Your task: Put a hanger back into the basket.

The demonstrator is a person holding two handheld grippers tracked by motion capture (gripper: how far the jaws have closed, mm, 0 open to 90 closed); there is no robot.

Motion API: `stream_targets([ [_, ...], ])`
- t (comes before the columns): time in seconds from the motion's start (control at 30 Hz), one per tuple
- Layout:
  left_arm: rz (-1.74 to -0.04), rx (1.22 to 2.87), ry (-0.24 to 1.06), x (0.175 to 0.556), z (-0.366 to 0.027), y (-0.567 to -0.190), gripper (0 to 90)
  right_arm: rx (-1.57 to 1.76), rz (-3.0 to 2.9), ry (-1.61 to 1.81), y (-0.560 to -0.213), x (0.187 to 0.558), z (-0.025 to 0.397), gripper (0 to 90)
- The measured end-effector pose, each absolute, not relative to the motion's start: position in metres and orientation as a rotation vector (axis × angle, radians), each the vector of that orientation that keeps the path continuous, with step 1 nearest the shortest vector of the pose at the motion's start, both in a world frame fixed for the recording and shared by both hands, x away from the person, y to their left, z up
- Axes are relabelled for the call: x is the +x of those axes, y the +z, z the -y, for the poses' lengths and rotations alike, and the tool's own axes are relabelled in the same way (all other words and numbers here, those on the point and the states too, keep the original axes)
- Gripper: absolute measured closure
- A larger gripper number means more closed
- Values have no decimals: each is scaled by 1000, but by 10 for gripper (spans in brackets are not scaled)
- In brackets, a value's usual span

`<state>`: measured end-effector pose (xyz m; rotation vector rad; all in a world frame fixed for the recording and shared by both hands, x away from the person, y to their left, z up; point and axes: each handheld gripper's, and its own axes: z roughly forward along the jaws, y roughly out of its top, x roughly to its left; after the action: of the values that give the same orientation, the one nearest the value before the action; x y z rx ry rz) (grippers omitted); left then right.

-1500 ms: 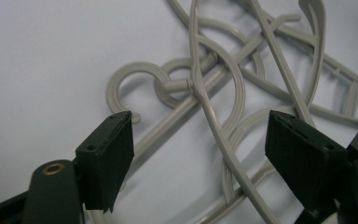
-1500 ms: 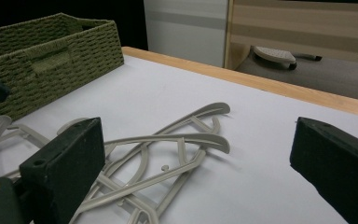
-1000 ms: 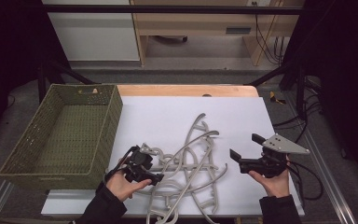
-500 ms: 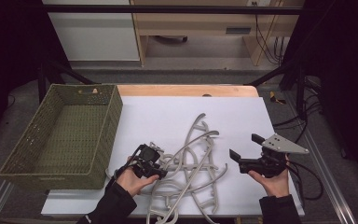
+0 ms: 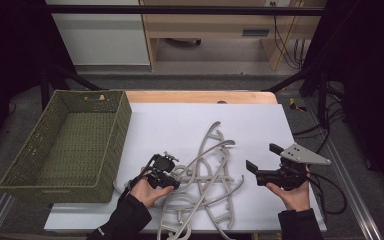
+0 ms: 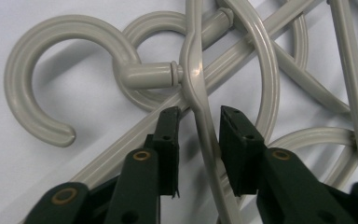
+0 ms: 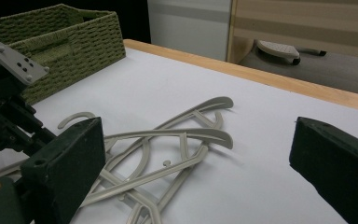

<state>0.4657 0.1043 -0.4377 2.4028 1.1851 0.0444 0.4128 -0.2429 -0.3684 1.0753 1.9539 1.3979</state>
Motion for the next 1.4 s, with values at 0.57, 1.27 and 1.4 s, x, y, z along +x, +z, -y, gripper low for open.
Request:
stream_targets([
  [0.57,-1280,2351,44,462,-104,-435,822,1074,-1953,1402,-368,413,243,38],
  [1.27,-1136,2242,247,450,-124,-382,830,1073,-1943,1415,-367,412,246,41],
  [1.4,-1112,2223,281,447,-127,-371,830,1074,-1939,1417,-366,411,246,41],
])
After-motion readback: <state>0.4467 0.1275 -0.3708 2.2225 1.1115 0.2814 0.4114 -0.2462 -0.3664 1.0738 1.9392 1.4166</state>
